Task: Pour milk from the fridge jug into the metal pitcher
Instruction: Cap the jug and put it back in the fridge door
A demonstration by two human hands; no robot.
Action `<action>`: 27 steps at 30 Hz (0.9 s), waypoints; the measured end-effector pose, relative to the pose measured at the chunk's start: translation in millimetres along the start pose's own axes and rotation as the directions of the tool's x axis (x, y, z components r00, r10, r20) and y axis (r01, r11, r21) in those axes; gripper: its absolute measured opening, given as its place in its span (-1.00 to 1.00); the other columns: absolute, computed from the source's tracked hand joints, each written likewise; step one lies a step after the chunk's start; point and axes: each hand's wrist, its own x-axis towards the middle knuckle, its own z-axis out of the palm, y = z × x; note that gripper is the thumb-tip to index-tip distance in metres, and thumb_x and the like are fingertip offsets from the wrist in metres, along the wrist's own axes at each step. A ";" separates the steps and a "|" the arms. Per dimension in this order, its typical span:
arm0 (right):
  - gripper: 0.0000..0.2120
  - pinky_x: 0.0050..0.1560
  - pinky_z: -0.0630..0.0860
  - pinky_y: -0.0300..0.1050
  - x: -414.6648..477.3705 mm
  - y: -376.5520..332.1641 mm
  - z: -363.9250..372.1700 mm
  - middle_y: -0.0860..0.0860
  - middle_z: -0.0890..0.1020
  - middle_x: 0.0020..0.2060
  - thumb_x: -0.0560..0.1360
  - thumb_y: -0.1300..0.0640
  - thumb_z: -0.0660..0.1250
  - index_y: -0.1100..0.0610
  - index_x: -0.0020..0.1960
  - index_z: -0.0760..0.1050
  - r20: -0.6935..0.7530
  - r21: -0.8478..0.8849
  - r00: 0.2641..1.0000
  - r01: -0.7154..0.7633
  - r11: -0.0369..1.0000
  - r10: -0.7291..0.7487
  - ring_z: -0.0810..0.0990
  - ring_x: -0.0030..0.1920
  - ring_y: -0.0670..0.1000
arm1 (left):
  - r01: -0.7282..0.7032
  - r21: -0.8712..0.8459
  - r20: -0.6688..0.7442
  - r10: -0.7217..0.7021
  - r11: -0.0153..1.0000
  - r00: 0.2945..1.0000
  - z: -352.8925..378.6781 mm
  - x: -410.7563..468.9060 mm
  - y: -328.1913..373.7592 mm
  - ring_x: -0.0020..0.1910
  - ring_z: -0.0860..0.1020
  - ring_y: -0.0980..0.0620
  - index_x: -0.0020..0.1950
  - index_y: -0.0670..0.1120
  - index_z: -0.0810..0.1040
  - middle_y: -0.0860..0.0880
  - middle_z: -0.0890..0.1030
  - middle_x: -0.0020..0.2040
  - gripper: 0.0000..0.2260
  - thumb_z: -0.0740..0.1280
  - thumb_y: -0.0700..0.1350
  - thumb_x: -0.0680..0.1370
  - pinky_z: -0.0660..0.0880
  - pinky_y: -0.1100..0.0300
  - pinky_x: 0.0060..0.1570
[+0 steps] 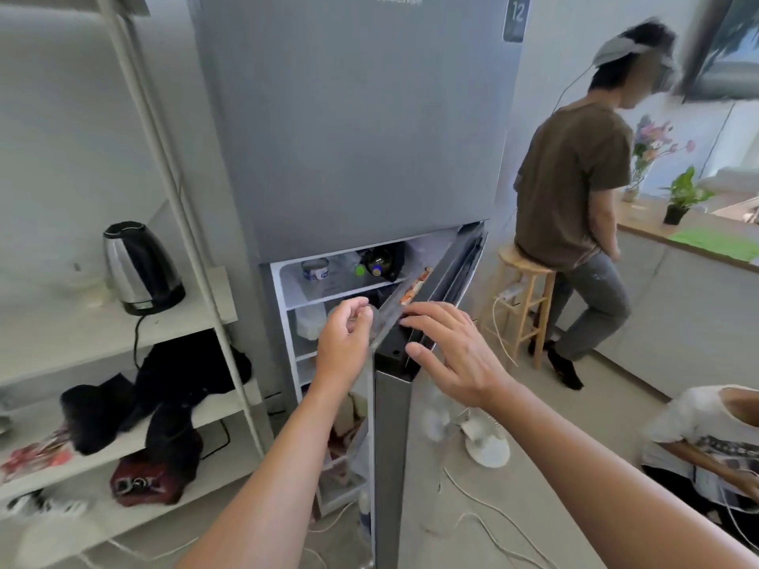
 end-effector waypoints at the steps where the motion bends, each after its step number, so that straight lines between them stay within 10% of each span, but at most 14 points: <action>1: -0.60 0.34 0.34 0.07 7.9 -1.0 5.0 -0.06 0.51 0.33 0.62 -0.12 0.15 0.07 0.32 0.51 0.027 -0.012 1.000 0.007 1.000 -0.007 0.42 0.36 0.00 | 0.017 -0.020 -0.024 -0.018 1.000 1.000 -5.7 0.0 -2.0 0.17 0.59 0.05 0.29 0.03 0.56 0.02 0.64 0.16 -0.75 0.22 0.00 0.66 0.52 0.07 0.23; 11: -0.53 0.43 0.32 0.08 85.4 -24.2 72.0 -0.02 0.42 0.44 0.61 -0.12 0.19 0.04 0.46 0.37 0.110 -0.148 0.992 -0.040 0.988 0.056 0.33 0.46 0.07 | 0.131 -0.263 -0.247 -0.198 0.956 0.949 -54.2 -0.8 -35.5 0.40 0.43 0.10 0.48 0.06 0.42 0.07 0.46 0.43 -0.61 0.17 0.11 0.66 0.36 0.00 0.44; 15: -0.55 0.40 0.29 0.03 111.5 -35.4 91.7 -0.01 0.41 0.43 0.61 -0.07 0.22 0.07 0.45 0.37 0.088 -0.186 0.991 -0.086 0.979 0.103 0.32 0.46 0.06 | 0.113 -0.172 -0.192 -0.146 0.979 0.970 -65.9 -0.1 -45.7 0.24 0.47 0.30 0.52 0.01 0.36 0.10 0.42 0.39 -0.57 0.26 0.04 0.65 0.38 0.46 0.09; 22: -0.58 0.34 0.41 0.11 144.2 -29.6 129.5 0.09 0.52 0.34 0.57 -0.02 0.31 0.16 0.35 0.46 -0.007 -0.223 0.999 -0.038 0.974 0.038 0.45 0.36 0.15 | 0.122 0.125 -0.232 -0.091 0.985 0.969 -75.1 32.5 -65.5 0.32 0.49 0.19 0.56 -0.01 0.32 0.16 0.51 0.35 -0.42 0.41 -0.02 0.58 0.40 0.29 0.30; 27: -0.54 0.40 0.37 0.12 158.1 -9.6 164.0 0.16 0.46 0.39 0.54 0.11 0.37 0.21 0.40 0.42 -0.031 -0.195 0.976 0.204 0.959 -0.214 0.38 0.44 0.19 | 0.149 0.171 -0.378 -0.075 0.974 0.923 -78.6 54.2 -65.9 0.03 0.50 0.37 0.48 -0.10 0.45 0.14 0.63 0.15 -0.49 0.43 0.00 0.57 0.30 0.68 -0.04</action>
